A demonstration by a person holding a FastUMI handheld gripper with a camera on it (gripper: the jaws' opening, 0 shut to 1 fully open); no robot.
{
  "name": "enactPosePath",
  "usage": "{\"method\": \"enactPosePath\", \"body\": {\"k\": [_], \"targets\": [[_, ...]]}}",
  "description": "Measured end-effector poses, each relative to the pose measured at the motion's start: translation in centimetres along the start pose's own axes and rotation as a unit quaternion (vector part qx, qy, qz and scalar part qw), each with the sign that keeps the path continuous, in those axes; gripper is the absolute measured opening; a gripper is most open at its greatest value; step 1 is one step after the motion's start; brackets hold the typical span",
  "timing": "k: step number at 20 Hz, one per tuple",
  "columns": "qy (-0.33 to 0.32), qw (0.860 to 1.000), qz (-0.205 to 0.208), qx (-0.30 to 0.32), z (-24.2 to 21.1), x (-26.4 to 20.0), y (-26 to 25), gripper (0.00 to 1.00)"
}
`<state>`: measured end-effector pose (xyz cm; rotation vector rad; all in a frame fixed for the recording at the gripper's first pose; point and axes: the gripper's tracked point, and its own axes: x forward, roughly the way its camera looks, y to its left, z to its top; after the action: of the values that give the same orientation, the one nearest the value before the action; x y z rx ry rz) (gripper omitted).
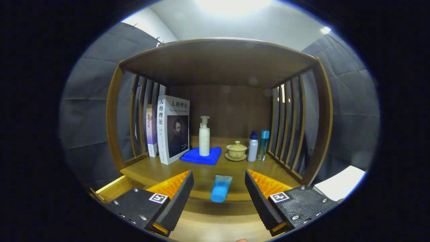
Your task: Pull open the drawer, take out the items inside it, and place them on the countertop above the cabinet.
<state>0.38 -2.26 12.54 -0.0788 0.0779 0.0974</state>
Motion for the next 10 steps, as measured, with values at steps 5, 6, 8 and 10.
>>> {"method": "enactPosePath", "body": {"k": [5, 6, 8, 10], "targets": [[-0.019, 0.999, -0.009, 0.028, -1.7, -3.3, 0.5, 0.94], [-0.021, 0.999, -0.011, 0.025, -2.2, -3.9, 0.6, 0.94], [-0.03, 0.999, -0.019, 0.02, -2.9, -5.2, 0.7, 0.94], [-0.043, 0.999, -0.026, 0.015, -3.4, -6.5, 1.0, 0.94]]}}
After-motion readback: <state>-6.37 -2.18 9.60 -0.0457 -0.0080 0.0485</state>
